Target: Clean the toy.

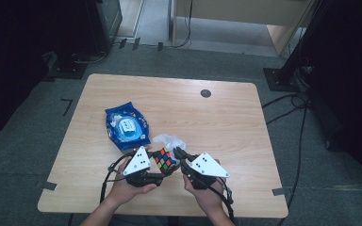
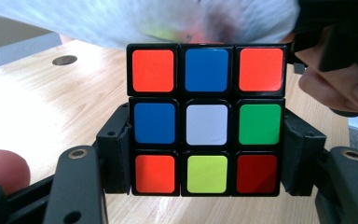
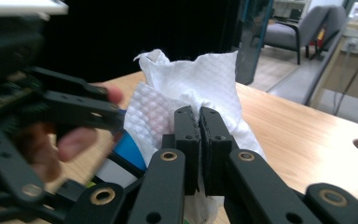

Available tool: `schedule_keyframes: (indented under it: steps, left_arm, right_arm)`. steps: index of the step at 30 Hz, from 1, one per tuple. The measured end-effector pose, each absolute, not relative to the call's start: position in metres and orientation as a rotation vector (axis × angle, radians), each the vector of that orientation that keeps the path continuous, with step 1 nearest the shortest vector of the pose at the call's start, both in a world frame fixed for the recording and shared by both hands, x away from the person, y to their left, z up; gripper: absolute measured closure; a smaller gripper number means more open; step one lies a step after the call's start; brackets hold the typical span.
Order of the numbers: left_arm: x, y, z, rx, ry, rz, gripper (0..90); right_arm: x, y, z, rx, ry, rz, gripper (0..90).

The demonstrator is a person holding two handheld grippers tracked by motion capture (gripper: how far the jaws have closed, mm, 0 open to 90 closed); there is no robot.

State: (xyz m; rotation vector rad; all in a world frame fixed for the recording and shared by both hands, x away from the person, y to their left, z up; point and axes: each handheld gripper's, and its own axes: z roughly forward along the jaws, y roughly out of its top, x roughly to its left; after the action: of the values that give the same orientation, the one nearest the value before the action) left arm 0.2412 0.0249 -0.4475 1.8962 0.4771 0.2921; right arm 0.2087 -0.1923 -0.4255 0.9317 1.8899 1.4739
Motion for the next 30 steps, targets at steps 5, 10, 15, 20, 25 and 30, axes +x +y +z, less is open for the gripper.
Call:
schedule_keyframes:
  steps: [5, 10, 15, 20, 25, 30]
  left_arm:
    - [0.242, 0.028, -0.446, 1.876, 0.485, 0.281, 34.3]
    - [0.243, 0.031, -0.440, 1.855, 0.486, 0.293, 34.3]
    - [0.249, 0.036, -0.446, 1.861, 0.533, 0.291, 34.3]
    - [0.253, 0.039, -0.448, 1.863, 0.552, 0.292, 34.3]
    - [0.255, 0.040, -0.449, 1.862, 0.570, 0.297, 34.2]
    - [0.257, 0.042, -0.451, 1.860, 0.584, 0.297, 34.2]
  right_arm:
    - [0.223, -0.206, -0.442, 1.005, 1.916, 1.375, 87.8]
    - [0.240, -0.228, -0.466, 1.128, 1.938, 1.300, 87.8]
    - [0.246, -0.243, -0.471, 1.196, 1.907, 1.266, 87.8]
    - [0.251, -0.259, -0.476, 1.260, 1.885, 1.241, 87.8]
    - [0.252, -0.262, -0.478, 1.289, 1.882, 1.241, 87.8]
    - [0.254, -0.263, -0.477, 1.299, 1.884, 1.264, 71.5]
